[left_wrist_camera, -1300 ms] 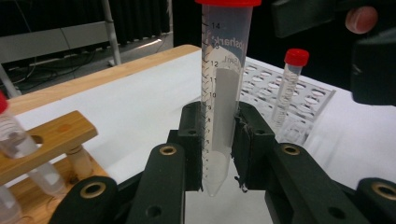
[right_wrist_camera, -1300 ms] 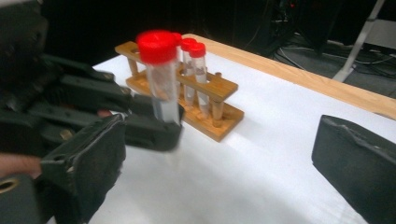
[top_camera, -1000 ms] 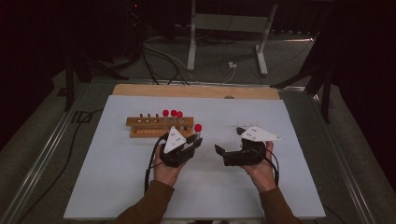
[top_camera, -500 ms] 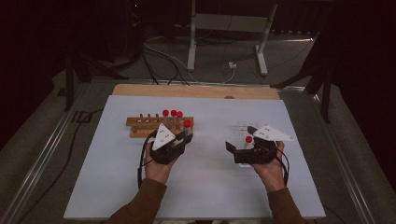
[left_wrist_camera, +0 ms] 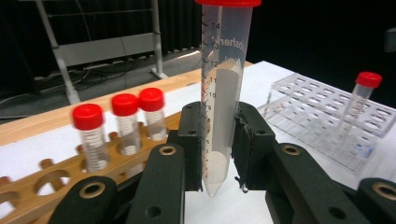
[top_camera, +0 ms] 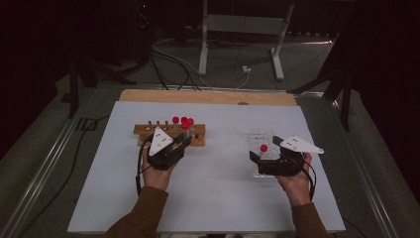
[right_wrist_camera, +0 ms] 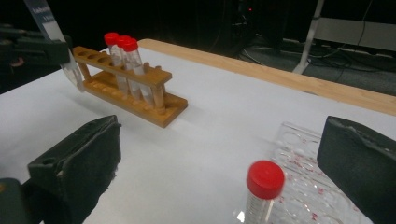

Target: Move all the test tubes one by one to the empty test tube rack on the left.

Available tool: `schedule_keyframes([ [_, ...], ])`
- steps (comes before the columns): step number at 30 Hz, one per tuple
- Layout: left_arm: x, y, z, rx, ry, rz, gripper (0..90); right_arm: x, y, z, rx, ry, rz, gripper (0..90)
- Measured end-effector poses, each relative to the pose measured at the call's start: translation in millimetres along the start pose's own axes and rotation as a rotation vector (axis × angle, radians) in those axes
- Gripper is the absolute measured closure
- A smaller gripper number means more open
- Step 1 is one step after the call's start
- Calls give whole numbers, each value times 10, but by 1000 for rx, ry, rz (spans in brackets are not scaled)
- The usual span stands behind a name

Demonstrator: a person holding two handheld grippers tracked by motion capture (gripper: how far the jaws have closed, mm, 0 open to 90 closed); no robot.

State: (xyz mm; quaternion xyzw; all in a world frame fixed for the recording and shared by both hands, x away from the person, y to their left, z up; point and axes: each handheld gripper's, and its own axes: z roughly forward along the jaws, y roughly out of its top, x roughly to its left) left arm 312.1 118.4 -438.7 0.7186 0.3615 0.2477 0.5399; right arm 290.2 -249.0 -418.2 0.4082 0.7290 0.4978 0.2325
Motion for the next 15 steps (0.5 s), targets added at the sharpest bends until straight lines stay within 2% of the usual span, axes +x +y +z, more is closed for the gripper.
schedule_keyframes([
  [15, 257, 28, -121, -18, 69, -10, 754, -114, -110, -65, 0, -22, 23, 0],
])
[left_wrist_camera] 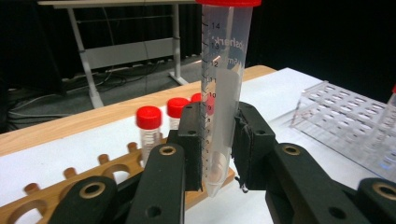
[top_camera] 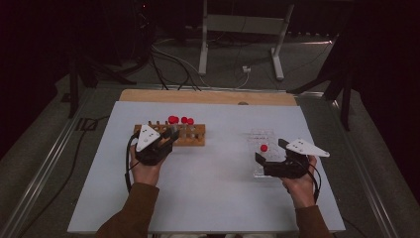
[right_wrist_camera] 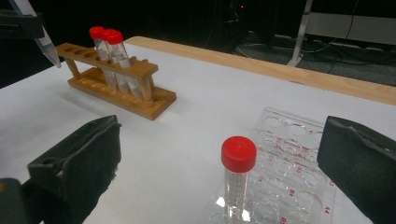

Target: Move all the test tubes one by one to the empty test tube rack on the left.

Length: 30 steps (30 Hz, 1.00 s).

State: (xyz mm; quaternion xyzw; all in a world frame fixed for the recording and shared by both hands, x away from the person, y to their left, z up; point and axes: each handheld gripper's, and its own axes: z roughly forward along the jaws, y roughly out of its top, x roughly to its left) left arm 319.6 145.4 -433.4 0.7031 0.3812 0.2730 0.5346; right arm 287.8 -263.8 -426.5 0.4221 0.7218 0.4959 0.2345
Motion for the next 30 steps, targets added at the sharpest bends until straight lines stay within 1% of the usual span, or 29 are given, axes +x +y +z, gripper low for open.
schedule_keyframes([
  [15, 184, 69, 12, -11, 67, -9, 754, -48, -35, -26, -1, -5, 14, 0],
  [28, 281, 115, 34, -15, 99, -7, 754, -54, -43, -27, -3, -4, 21, 0],
  [30, 304, 106, 50, -9, 104, -16, 752, -58, -45, -30, -3, -3, 25, 0],
])
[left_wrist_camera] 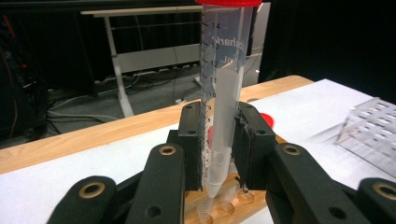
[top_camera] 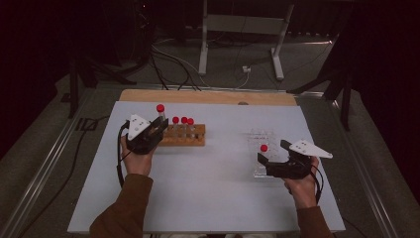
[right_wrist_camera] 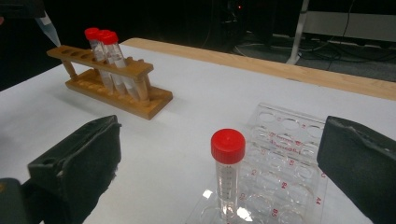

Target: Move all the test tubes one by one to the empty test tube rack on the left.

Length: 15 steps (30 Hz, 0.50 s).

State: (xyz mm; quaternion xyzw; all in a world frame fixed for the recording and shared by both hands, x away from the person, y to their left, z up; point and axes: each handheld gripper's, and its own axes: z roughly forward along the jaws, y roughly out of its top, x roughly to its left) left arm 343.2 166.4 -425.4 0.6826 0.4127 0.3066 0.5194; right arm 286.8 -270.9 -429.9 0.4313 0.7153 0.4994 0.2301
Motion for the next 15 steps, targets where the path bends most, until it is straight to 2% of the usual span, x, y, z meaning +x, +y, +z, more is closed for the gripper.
schedule_keyframes([
  [15, 117, -68, 115, 32, 61, -25, 754, -21, -10, -12, -5, 0, 6, 0],
])
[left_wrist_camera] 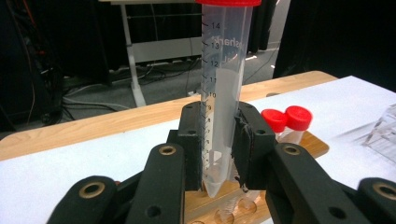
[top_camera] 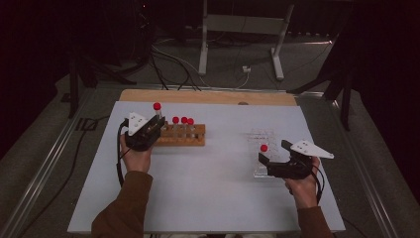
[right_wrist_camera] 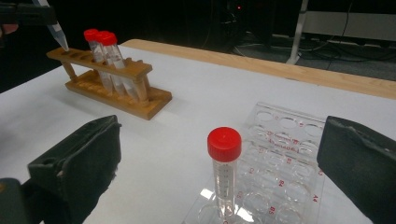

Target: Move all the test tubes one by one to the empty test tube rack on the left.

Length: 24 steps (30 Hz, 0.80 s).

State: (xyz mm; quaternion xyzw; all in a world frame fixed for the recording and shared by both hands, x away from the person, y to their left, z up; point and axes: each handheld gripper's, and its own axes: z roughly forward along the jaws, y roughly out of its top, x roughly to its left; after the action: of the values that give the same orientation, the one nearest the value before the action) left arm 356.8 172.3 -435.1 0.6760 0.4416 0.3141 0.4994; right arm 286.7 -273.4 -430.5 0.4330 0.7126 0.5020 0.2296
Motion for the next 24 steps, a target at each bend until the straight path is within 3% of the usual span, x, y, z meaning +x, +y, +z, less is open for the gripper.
schedule_keyframes([
  [10, 44, -45, 100, 23, 38, -12, 754, 7, -5, 7, 1, 4, -2, 0],
  [16, 36, -63, 163, 24, 40, -26, 754, 4, -11, 10, 0, 7, -2, 0],
  [24, -16, -115, 251, 46, 35, -13, 753, 6, -18, 12, 2, 9, 0, 0],
])
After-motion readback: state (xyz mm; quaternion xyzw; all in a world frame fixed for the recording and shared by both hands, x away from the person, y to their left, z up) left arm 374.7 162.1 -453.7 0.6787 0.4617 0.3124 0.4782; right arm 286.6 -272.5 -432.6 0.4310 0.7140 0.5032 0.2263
